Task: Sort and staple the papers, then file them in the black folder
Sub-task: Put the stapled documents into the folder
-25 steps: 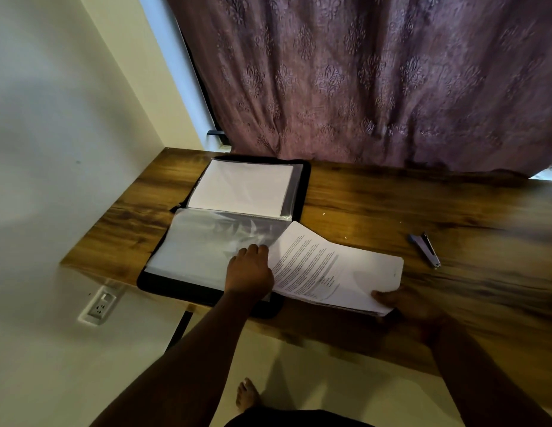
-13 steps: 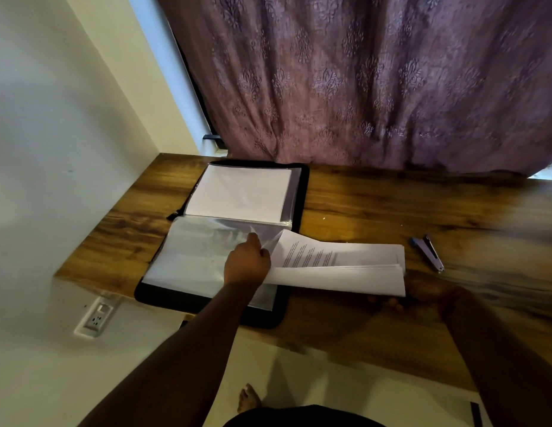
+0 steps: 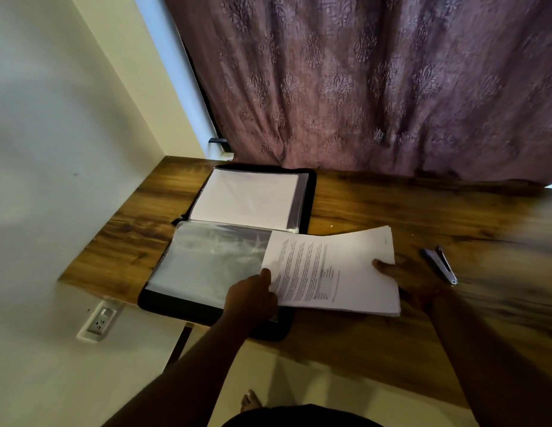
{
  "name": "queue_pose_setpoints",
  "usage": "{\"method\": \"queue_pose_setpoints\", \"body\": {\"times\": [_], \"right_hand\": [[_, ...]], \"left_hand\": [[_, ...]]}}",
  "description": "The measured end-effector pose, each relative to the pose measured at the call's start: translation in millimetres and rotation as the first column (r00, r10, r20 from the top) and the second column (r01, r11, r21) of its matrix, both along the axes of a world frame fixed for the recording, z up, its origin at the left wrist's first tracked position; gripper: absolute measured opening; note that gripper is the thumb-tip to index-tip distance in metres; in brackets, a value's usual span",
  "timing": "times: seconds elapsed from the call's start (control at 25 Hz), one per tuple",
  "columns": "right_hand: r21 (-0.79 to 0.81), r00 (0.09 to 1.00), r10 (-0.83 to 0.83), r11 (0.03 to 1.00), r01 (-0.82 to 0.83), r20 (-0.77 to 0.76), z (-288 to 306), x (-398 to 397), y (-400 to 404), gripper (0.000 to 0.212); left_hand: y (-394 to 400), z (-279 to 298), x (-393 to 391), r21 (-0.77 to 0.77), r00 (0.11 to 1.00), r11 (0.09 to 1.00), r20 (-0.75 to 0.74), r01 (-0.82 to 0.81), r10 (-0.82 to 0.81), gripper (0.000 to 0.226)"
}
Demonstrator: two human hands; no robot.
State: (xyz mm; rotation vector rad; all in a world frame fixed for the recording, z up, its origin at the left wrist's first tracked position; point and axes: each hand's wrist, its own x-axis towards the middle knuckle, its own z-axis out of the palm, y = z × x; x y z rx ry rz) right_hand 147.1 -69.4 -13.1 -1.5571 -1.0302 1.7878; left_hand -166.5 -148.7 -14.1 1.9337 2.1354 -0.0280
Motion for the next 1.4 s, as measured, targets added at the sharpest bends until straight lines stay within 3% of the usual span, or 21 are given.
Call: {"method": "queue_pose_setpoints", "body": {"times": [0.08,0.4,0.52,0.68,0.88,1.08,1.28,1.4], "right_hand": [[0.038,0.999,0.039,0.998,-0.040,0.030,-2.5,-17.7,1.7,0.023],[0.118,0.989,0.096,0.987,-0.109,0.109,-19.6,-113.5,1.5,0.037],[0.137,0.950,0.181,0.966,-0.220,0.254,-16.3,-127.9,2.3,0.037],[0.216,0.841,-0.030,0.971,-0.104,0.540,-22.9,-132.3,0.5,0.030],[0.225,0.829,-0.061,0.971,-0.080,0.556,-26.1,-182.4,6.3,0.033],[0.083,0.783,0.051,0.988,-0.130,0.620,-23.7,-211.4,18.7,0.030],[0.252,0.690,-0.248,0.963,0.097,0.681,-19.9,-223.8,-4.2,0.023],[0.227,0.705,-0.212,0.971,0.073,0.677,-19.7,-237.2,-16.5,0.019]], "left_hand": [[-5.3,-0.7,2.3,-0.002,1.000,1.000,0.002,-0.007,0.007,0.034],[-10.2,7.3,12.7,0.004,1.000,1.000,0.010,-0.021,0.021,0.032],[-12.0,8.3,8.5,0.009,0.999,1.000,0.026,-0.028,0.028,0.033],[-7.3,6.9,6.9,0.045,0.997,0.999,0.070,0.026,-0.029,0.039],[2.4,3.7,-5.8,0.020,0.970,0.981,0.147,0.194,-0.195,0.035],[14.2,-0.1,-30.9,-0.068,0.893,0.952,0.371,0.298,-0.253,0.042],[15.7,-2.8,-47.2,0.038,0.783,0.928,0.524,0.370,-0.334,0.035],[14.2,-3.2,-50.5,0.102,0.718,0.901,0.570,0.422,-0.400,0.030]]}}
